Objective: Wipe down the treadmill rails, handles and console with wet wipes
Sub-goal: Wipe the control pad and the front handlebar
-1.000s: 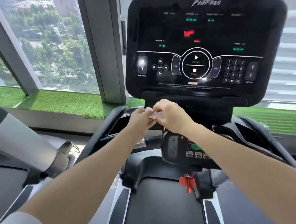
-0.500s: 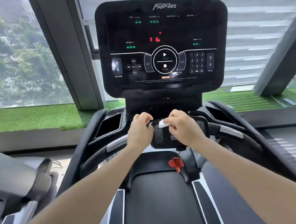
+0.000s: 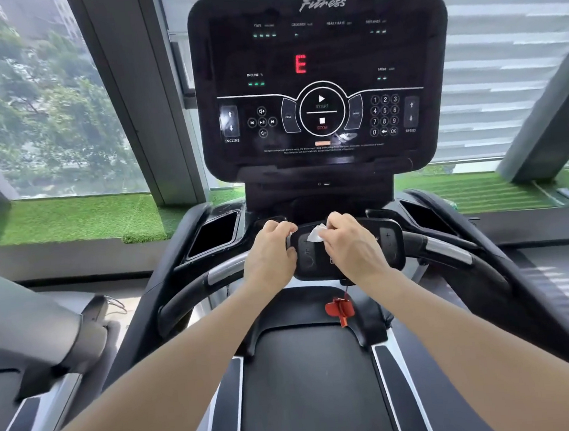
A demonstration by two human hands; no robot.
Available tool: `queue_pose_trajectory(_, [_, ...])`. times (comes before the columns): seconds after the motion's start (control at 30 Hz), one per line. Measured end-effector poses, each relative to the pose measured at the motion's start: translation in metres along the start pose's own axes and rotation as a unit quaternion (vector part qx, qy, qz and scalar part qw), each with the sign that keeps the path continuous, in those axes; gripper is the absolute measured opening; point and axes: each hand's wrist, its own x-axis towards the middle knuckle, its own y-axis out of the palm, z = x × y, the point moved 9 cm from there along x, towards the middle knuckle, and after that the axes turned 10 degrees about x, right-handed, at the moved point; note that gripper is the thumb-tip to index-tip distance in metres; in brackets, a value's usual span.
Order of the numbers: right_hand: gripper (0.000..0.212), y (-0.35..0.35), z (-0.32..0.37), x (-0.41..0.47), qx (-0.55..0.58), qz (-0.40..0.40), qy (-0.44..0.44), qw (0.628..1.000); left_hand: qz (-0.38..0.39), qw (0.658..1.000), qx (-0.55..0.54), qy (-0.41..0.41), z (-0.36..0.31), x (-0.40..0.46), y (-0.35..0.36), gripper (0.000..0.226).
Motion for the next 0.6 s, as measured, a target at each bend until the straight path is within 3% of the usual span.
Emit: queue_pose_trajectory(0.6, [0.033, 0.000, 0.005, 0.000, 0.008, 0.001, -0.029, 1.000, -0.017, 1.000, 0.022, 0.007, -0.004, 0.001, 0.002, 0.044])
